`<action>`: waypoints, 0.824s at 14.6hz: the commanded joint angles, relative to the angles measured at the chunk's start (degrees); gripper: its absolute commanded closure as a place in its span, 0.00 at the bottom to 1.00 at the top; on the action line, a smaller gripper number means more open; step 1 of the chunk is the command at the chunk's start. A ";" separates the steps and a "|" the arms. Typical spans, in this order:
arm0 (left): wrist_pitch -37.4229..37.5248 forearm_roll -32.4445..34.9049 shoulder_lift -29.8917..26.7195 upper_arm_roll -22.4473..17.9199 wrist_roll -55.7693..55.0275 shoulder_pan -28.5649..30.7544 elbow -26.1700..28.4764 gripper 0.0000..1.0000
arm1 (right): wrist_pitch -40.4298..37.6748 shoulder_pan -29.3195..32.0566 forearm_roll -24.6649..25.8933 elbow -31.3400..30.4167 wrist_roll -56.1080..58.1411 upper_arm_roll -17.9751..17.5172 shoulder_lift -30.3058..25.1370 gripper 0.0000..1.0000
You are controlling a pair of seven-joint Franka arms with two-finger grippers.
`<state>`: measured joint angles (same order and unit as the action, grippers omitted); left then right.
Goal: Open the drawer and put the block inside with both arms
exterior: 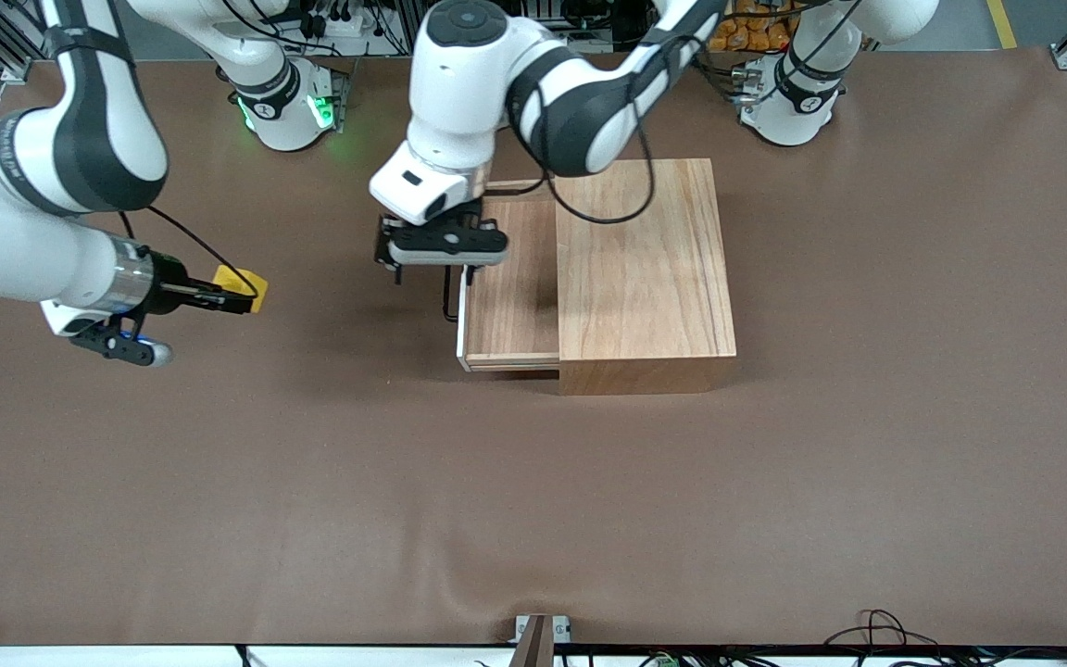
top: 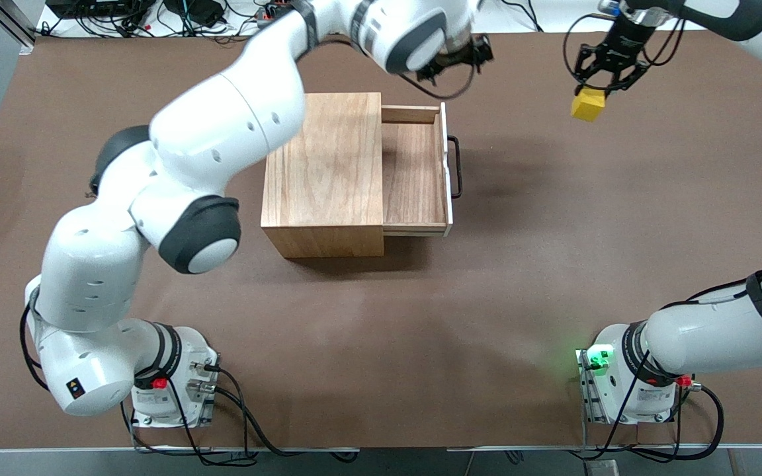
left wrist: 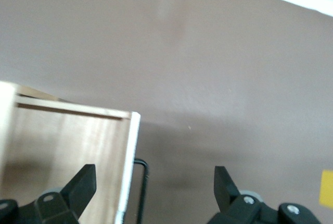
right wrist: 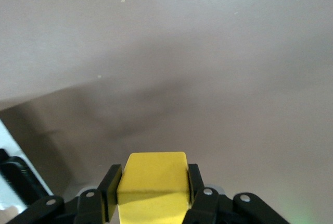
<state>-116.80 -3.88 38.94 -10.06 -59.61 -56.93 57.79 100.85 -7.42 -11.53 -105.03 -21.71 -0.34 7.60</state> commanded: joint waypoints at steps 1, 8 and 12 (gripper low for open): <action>5.41 -0.43 -5.78 0.12 0.45 4.18 2.60 0.00 | -0.04 -8.11 -0.77 4.29 -5.62 0.52 0.39 0.74; 29.68 1.24 -17.57 0.12 16.58 20.17 3.12 0.00 | 13.91 -21.65 -0.51 5.98 -11.34 0.52 6.80 0.74; 34.09 1.51 -21.35 0.21 24.18 27.56 4.26 0.00 | 16.04 -28.16 0.28 12.90 -17.30 0.61 14.70 0.74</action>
<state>-83.69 -3.55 20.36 -10.64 -37.47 -31.63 59.12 117.79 -32.22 -11.63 -98.87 -35.59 -0.46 17.15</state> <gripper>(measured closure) 0.000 0.436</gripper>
